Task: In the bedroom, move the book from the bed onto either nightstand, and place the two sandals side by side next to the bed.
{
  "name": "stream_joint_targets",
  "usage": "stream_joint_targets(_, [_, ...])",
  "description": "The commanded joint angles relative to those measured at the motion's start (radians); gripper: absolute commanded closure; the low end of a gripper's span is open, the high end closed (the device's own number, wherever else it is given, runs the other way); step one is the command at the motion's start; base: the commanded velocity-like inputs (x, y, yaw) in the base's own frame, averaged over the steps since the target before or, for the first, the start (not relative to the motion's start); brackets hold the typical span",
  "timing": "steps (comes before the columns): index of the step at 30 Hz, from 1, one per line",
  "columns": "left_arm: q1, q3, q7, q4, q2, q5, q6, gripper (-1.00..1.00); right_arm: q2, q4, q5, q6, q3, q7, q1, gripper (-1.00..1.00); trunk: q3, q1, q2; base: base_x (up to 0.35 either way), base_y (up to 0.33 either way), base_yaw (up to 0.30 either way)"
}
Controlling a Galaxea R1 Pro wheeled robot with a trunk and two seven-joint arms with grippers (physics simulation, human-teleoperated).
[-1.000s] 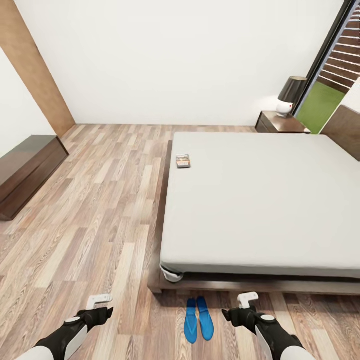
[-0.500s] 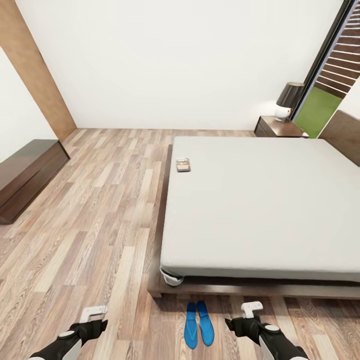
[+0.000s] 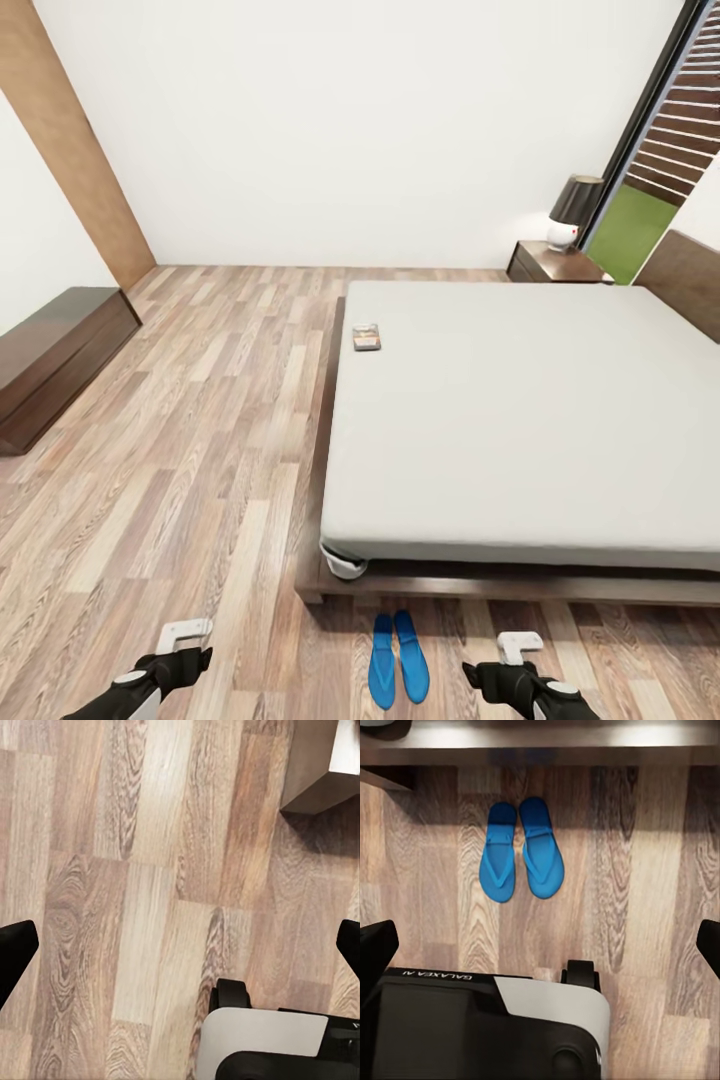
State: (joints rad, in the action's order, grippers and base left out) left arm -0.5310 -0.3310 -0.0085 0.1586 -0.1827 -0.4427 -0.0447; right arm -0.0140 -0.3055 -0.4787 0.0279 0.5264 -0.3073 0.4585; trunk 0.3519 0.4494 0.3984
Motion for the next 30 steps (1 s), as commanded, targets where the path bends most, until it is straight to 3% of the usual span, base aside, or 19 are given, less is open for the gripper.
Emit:
stream_joint_targets(1, [-0.001, -0.008, -0.001, -0.001, 0.000, -0.010, -0.004, -1.00, 0.001, -0.002, -0.007, 0.003, 0.009, -0.007, 0.001, -1.00, 0.000, 0.001, 0.002, 0.000, 0.000, 0.000])
stream_joint_targets(16, [0.031, -0.008, -0.002, -0.001, 0.003, -0.014, -0.031, -1.00, 0.000, -0.001, -0.006, 0.002, 0.013, -0.007, -0.020, -1.00, -0.025, 0.001, 0.002, 0.000, 0.000, 0.000])
stream_joint_targets(30, [0.035, -0.007, -0.002, -0.001, 0.020, -0.013, -0.039, -1.00, 0.001, -0.002, -0.006, 0.001, 0.015, -0.007, -0.021, -1.00, -0.048, 0.001, 0.002, 0.000, 0.000, 0.000])
